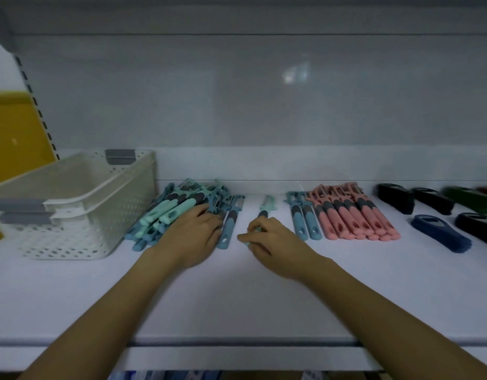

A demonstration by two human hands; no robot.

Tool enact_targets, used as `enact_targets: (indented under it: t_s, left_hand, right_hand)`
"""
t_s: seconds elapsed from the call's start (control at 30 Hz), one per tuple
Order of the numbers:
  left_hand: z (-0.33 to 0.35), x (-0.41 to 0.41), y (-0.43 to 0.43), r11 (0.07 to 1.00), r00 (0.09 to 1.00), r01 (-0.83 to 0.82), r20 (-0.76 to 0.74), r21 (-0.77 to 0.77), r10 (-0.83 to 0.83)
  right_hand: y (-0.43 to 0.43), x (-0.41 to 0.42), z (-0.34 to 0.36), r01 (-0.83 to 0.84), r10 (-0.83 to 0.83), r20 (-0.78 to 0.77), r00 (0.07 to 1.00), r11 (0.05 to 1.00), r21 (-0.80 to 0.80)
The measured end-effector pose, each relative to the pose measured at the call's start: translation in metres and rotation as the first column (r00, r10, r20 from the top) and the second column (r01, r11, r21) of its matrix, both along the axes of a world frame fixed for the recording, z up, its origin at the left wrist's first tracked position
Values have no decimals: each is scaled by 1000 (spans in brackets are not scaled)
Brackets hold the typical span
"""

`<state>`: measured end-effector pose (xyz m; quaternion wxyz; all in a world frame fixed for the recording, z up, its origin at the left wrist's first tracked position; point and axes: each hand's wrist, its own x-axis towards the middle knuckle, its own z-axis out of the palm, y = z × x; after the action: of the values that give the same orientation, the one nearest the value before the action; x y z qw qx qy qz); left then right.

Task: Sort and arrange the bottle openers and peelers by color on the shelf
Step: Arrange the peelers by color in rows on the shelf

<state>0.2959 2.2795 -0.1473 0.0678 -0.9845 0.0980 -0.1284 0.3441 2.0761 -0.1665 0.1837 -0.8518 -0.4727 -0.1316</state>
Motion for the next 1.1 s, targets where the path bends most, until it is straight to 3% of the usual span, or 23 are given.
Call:
enact_targets:
  t_s: [0.1,0.2,0.3,0.4,0.53,0.67,0.8,1.0,1.1]
  left_hand:
    - [0,-6,-6,999,998,-49,-50,7,49]
    - [3,-12,-16,999,996,-45,-71,16,46]
    - [3,-10,-27,1000,998,-10,-69,26,12]
    - [2,-10,-46,999,994,49,-94,8,-48]
    - [3,-3,-70,993,980,76,-178,-89,-91]
    - [2,14,-82,951,938,57,-310,-303,-155]
    - [-5,32,-91,903,915,62,-337,-425,-221]
    - [-10,33,-89,904,943,76,-263,-421,-202]
    - [2,20,-79,951,989,11,-137,-309,-56]
  right_hand:
    - [2,0,0,15,-14,-34,999,999,42]
    - [-2,1,6,119,-98,-105,990,969,216]
    - [-10,3,16,239,-146,-225,963,847,474]
    - [-24,5,31,286,-159,-256,954,741,607]
    - [-53,11,40,244,-166,-181,969,724,645]
    - [-79,12,32,247,-196,-151,969,713,657]
    - [-86,7,20,296,-204,-217,955,726,620]
    - [-83,2,15,253,-123,-255,959,776,577]
    - [-83,1,13,239,-129,-236,963,811,534]
